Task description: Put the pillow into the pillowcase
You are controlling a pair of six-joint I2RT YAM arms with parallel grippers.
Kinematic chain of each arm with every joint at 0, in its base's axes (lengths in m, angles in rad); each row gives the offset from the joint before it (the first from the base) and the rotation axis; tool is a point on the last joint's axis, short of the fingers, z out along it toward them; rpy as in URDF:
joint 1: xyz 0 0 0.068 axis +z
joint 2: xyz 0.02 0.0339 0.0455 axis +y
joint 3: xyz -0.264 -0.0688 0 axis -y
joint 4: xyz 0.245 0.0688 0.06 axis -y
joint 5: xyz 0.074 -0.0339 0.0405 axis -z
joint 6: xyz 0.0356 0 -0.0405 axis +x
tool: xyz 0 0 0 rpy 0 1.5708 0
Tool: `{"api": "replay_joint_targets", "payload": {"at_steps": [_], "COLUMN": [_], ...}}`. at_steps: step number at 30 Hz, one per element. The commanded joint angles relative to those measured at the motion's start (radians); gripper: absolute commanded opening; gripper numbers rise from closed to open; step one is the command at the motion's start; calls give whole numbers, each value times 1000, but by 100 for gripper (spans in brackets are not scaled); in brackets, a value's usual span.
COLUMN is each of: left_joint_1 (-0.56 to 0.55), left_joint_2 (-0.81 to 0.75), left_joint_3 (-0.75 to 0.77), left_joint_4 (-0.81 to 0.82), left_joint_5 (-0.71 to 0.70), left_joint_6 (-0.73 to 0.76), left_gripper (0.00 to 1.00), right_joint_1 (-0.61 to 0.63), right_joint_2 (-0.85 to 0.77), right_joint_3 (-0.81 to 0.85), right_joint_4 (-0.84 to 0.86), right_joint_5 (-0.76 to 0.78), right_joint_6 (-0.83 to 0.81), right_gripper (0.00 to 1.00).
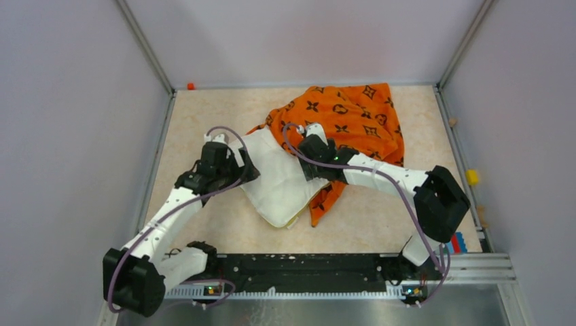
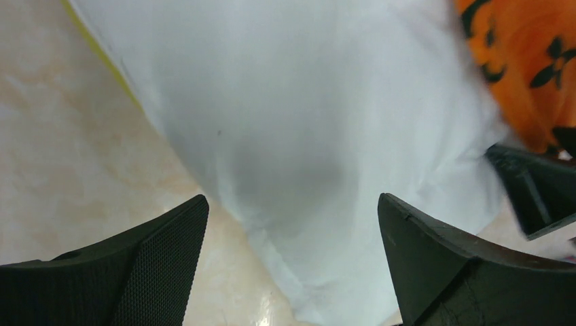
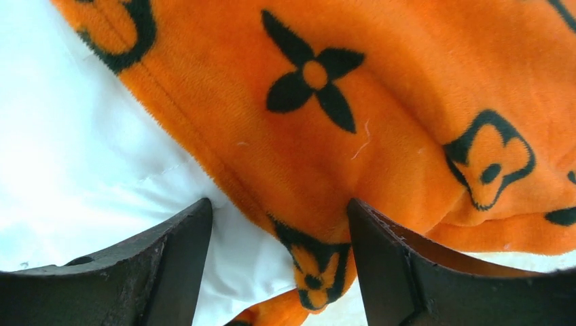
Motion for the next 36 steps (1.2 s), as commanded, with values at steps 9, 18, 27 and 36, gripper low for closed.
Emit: {"api": "replay_joint_targets", "payload": {"at_steps": [9,18,27,36], "left_joint_1": [-50,-67,-97,-99], "left_joint_2": [78,109,134,136], "left_joint_3": [-246,-102,-5,19], "left_joint_4": [397,467,378,349], "left_joint_5": [244,155,77,37], "left_joint_6": [-211,-268,-228,-232], "left_gripper": [43,0,0,0], "right_joint_1": [37,215,153,151], "right_joint_2": [16,30,-236,-509], "right_joint_3": [136,224,3,-410], "right_joint_4": [-30,-71,-57,-5], "right_joint_5": [89,-18,18,33], "right_joint_6": [-4,81,221,612], "right_gripper": [0,0,80,80]}}
